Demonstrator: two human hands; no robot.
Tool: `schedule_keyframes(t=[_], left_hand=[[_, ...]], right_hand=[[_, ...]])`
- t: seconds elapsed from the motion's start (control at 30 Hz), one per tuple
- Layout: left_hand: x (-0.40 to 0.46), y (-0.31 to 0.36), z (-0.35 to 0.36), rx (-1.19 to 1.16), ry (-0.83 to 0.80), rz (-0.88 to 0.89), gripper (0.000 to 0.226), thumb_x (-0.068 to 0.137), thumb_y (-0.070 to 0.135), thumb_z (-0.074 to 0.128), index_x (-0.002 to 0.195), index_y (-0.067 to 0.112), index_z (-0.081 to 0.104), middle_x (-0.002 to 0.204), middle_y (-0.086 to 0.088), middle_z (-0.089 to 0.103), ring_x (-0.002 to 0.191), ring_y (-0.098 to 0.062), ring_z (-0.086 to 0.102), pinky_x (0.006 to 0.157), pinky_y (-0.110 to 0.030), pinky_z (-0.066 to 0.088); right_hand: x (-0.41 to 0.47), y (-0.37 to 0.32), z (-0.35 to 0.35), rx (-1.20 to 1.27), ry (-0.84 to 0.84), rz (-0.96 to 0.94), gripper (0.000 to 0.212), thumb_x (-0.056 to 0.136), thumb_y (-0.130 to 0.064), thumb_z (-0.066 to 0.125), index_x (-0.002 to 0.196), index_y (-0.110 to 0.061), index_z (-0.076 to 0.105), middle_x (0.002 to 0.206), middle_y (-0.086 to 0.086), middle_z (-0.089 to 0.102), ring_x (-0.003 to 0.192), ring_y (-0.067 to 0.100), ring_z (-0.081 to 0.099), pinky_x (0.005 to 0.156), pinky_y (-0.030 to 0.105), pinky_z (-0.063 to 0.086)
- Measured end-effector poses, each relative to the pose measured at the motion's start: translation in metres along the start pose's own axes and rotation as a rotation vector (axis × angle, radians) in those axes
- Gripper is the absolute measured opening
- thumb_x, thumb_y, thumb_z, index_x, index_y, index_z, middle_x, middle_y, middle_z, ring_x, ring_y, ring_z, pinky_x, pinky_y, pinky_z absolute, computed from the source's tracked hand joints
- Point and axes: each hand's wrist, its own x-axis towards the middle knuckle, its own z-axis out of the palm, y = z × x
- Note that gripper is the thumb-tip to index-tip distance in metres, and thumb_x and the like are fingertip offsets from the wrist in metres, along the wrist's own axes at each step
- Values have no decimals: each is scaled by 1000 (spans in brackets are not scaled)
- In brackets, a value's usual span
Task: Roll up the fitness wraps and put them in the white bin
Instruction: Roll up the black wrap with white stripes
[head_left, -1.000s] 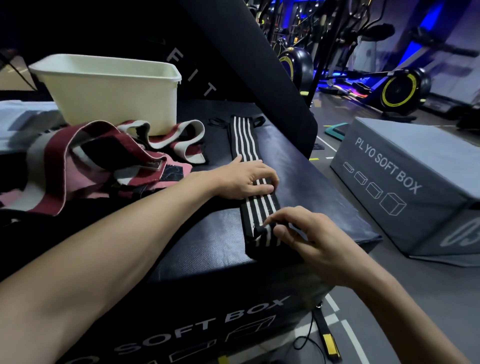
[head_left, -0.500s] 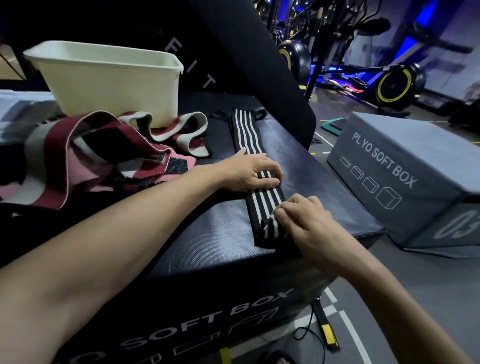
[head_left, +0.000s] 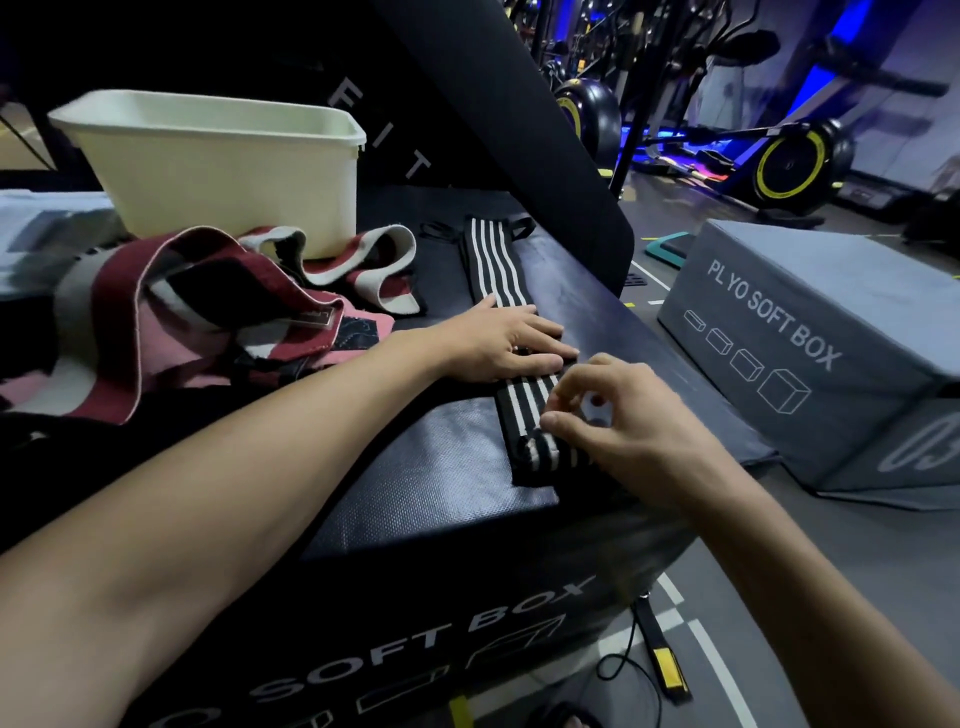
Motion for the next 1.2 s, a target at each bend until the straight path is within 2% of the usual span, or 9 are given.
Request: schedule_keyframes(t=[0.17, 0.27, 0.43, 0.53, 0.7, 0.83, 0.97, 1.1, 1.2], left_hand=[[0, 1, -1, -15, 3, -1, 39, 106, 45, 48, 143, 40, 57, 160, 11, 41, 149, -10, 24, 119, -41, 6], [0, -1, -1, -1, -7, 2, 39, 106, 45, 47, 143, 40, 57, 161, 10, 40, 149, -10, 23, 117, -37, 8], [0, -1, -2, 3, -10, -2, 38, 106, 47, 47, 143, 42, 57, 162, 10, 40, 151, -10, 21, 120, -43, 5], [-1, -1, -1, -3, -7, -2, 38, 106, 46, 47, 143, 41, 57, 162, 10, 39, 152, -11, 21, 119, -42, 5], [1, -3, 0, 1, -11, -10, 39, 106, 48, 46, 143, 43, 55, 163, 11, 38, 155, -12, 16, 121, -46, 2], [3, -7, 2, 4, -21, -11, 40, 105, 51, 46, 143, 45, 54, 163, 12, 36, 156, -12, 14, 122, -51, -1], [2, -6, 0, -1, -12, 0, 40, 105, 49, 47, 143, 43, 55, 163, 11, 37, 155, -11, 16, 122, -47, 2], [2, -8, 2, 5, -20, 16, 42, 103, 53, 48, 143, 44, 54, 163, 12, 37, 156, -11, 16, 124, -50, 2], [3, -9, 3, 0, -27, 17, 43, 102, 55, 49, 144, 45, 54, 163, 12, 36, 156, -9, 15, 125, -52, 1]], right_hand=[[-4, 6, 15, -138, 206, -217, 16, 89, -35, 77, 79, -25, 70, 79, -11, 65, 79, 21, 58, 71, 41, 49], [-5, 11, 24, -206, 301, -296, 26, 93, -39, 66, 78, -18, 70, 80, -6, 66, 75, 23, 60, 66, 42, 51], [-12, 19, 15, -240, 106, -367, 52, 81, -69, 59, 104, -25, 74, 99, -11, 68, 93, 17, 61, 78, 42, 52], [-11, 24, 12, -245, 46, -391, 49, 86, -64, 56, 114, -26, 70, 104, -12, 65, 96, 17, 57, 79, 47, 52], [-3, 18, 10, -253, 1, -412, 45, 94, -57, 46, 103, -20, 68, 96, -9, 61, 93, 21, 54, 80, 47, 50], [-2, 18, 8, -176, -65, -394, 45, 98, -55, 41, 95, -18, 65, 92, -15, 49, 91, 17, 46, 83, 37, 44], [-2, 19, 9, -100, -97, -317, 33, 99, -55, 39, 94, -31, 61, 98, -16, 44, 97, 14, 38, 89, 33, 37], [1, 16, 6, -49, -170, -276, 32, 101, -55, 35, 74, -40, 44, 85, -16, 48, 91, 5, 45, 76, 27, 34], [-1, 16, 4, 26, -172, -281, 35, 100, -53, 40, 76, -31, 53, 82, -15, 53, 85, 10, 50, 73, 30, 39]])
